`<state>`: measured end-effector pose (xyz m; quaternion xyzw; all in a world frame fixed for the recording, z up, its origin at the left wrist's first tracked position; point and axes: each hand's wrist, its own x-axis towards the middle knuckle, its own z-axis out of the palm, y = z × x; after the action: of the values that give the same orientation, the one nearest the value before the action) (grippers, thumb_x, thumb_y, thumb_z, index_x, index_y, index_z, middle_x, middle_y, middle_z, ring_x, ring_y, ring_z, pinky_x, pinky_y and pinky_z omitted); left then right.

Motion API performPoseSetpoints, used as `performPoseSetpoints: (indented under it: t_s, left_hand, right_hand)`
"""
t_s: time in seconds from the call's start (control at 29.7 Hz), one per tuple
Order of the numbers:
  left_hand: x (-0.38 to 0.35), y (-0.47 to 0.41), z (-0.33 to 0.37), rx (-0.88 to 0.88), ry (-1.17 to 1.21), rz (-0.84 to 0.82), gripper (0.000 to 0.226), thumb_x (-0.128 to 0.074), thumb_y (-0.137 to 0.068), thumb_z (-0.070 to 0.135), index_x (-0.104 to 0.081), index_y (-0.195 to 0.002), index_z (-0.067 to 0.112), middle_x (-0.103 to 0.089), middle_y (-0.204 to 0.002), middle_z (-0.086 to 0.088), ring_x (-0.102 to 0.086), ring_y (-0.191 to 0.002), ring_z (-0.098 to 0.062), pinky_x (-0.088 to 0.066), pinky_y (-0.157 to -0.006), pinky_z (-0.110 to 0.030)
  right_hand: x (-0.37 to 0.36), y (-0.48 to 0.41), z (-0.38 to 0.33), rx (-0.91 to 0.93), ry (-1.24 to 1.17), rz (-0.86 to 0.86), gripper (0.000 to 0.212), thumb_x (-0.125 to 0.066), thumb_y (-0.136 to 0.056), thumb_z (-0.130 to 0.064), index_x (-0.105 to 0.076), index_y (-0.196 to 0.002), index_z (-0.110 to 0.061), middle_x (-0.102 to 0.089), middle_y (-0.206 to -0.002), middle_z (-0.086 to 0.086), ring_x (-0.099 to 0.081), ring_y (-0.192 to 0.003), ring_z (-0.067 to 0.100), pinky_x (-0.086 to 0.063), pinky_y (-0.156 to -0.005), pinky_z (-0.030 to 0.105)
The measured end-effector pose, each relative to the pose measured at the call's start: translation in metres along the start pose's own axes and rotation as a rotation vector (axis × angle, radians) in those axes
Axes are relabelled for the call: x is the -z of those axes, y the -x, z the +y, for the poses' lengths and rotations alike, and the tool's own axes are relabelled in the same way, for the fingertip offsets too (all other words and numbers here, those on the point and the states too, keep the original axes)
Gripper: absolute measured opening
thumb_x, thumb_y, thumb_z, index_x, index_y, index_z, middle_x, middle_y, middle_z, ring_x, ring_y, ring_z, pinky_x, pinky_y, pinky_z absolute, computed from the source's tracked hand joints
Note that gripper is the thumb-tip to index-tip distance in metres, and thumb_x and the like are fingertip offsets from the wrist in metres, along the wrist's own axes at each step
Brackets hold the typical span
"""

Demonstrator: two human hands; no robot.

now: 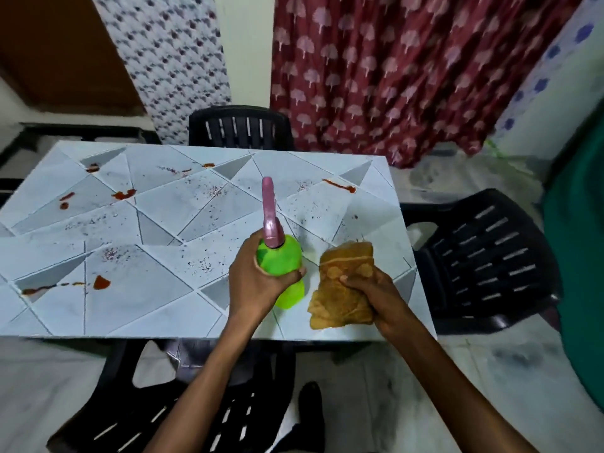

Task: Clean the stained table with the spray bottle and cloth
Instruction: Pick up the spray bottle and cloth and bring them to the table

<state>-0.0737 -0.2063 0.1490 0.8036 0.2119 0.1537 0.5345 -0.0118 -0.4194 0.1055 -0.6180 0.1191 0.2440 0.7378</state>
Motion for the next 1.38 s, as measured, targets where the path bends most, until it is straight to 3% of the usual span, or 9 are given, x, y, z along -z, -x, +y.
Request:
performPoseSetpoints:
  t_s: [0.2, 0.27, 0.37, 0.51, 0.64, 0.81, 1.04, 1.18, 1.38]
  left_hand:
    - [-0.017, -0.033, 0.007, 0.106, 0.042, 0.123, 0.066, -0.092, -0.057, 0.012, -0.061, -0.108, 0.040, -0.071, -0.098, 0.014, -0.062, -0.087, 0.013, -0.042, -0.070, -0.003]
    - [-0.021, -0.042, 0.005, 0.132, 0.038, 0.181, 0.066, -0.091, -0.057, 0.011, -0.060, -0.104, 0.044, -0.070, -0.096, 0.016, -0.061, -0.084, 0.016, -0.040, -0.067, 0.000]
    - [-0.027, -0.045, 0.007, 0.165, 0.057, 0.260, 0.064, -0.090, -0.059, 0.004, -0.058, -0.095, 0.046, -0.069, -0.087, 0.026, -0.060, -0.079, 0.019, -0.038, -0.066, 0.002]
    - [-0.037, -0.044, 0.017, 0.195, 0.108, 0.398, 0.060, -0.081, -0.065, -0.014, -0.054, -0.089, 0.034, -0.063, -0.069, 0.039, -0.060, -0.065, 0.020, -0.040, -0.058, 0.000]
    - [-0.044, -0.031, 0.001, 0.228, 0.056, 0.573, 0.071, -0.091, -0.058, 0.003, -0.058, -0.100, 0.049, -0.069, -0.087, 0.030, -0.063, -0.083, 0.015, -0.042, -0.071, -0.002]
    - [-0.033, -0.018, -0.012, 0.287, 0.028, 0.746, 0.068, -0.091, -0.052, 0.024, -0.059, -0.105, 0.052, -0.072, -0.094, 0.017, -0.069, -0.092, -0.004, -0.055, -0.082, -0.029]
    - [0.034, -0.049, -0.054, 0.301, -0.066, 0.744, 0.067, -0.094, -0.052, 0.027, -0.057, -0.102, 0.052, -0.070, -0.095, 0.018, -0.066, -0.092, -0.001, -0.055, -0.083, -0.032]
    - [0.083, -0.084, -0.071, 0.275, -0.095, 0.733, 0.067, -0.095, -0.053, 0.024, -0.059, -0.105, 0.042, -0.066, -0.094, 0.023, -0.060, -0.086, 0.014, -0.051, -0.080, -0.025]
    - [0.160, -0.161, -0.110, 0.213, -0.113, 0.711, 0.074, -0.093, -0.050, 0.030, -0.061, -0.117, 0.034, -0.069, -0.108, 0.007, -0.065, -0.101, -0.017, -0.054, -0.090, -0.035]
  right_hand:
    - [-0.001, -0.066, -0.030, -0.032, 0.053, -0.221, 0.044, -0.076, -0.081, -0.003, -0.065, -0.124, -0.003, -0.072, -0.115, 0.021, -0.070, -0.102, 0.043, -0.059, -0.085, 0.057]
    - [-0.003, -0.086, -0.042, -0.050, 0.097, -0.220, 0.052, -0.080, -0.072, -0.011, -0.067, -0.121, -0.006, -0.073, -0.110, 0.022, -0.071, -0.098, 0.043, -0.060, -0.079, 0.057]
    - [-0.008, -0.110, -0.053, -0.071, 0.131, -0.262, 0.038, -0.077, -0.079, -0.001, -0.069, -0.115, -0.008, -0.074, -0.106, 0.020, -0.071, -0.095, 0.041, -0.058, -0.081, 0.058]
    - [-0.020, -0.147, -0.065, -0.103, 0.165, -0.336, 0.029, -0.070, -0.084, 0.005, -0.070, -0.107, -0.012, -0.076, -0.094, 0.012, -0.072, -0.086, 0.032, -0.060, -0.077, 0.044]
    - [-0.035, -0.169, -0.068, -0.172, 0.208, -0.402, 0.035, -0.074, -0.082, 0.001, -0.069, -0.115, -0.008, -0.076, -0.102, 0.017, -0.073, -0.092, 0.038, -0.060, -0.077, 0.050]
    - [-0.074, -0.175, -0.070, -0.228, 0.305, -0.513, 0.038, -0.077, -0.078, -0.001, -0.070, -0.115, -0.004, -0.074, -0.106, 0.023, -0.071, -0.096, 0.046, -0.053, -0.083, 0.072]
    - [-0.136, -0.178, -0.047, -0.233, 0.324, -0.529, 0.038, -0.078, -0.079, -0.002, -0.069, -0.116, -0.007, -0.075, -0.107, 0.020, -0.073, -0.092, 0.042, -0.055, -0.080, 0.068]
    - [-0.151, -0.181, -0.034, -0.241, 0.361, -0.503, 0.038, -0.082, -0.077, -0.006, -0.071, -0.113, -0.010, -0.077, -0.103, 0.017, -0.074, -0.093, 0.041, -0.055, -0.080, 0.070]
    - [-0.195, -0.194, -0.012, -0.240, 0.337, -0.422, 0.039, -0.083, -0.077, -0.006, -0.071, -0.114, -0.010, -0.077, -0.104, 0.014, -0.074, -0.094, 0.037, -0.058, -0.079, 0.063]
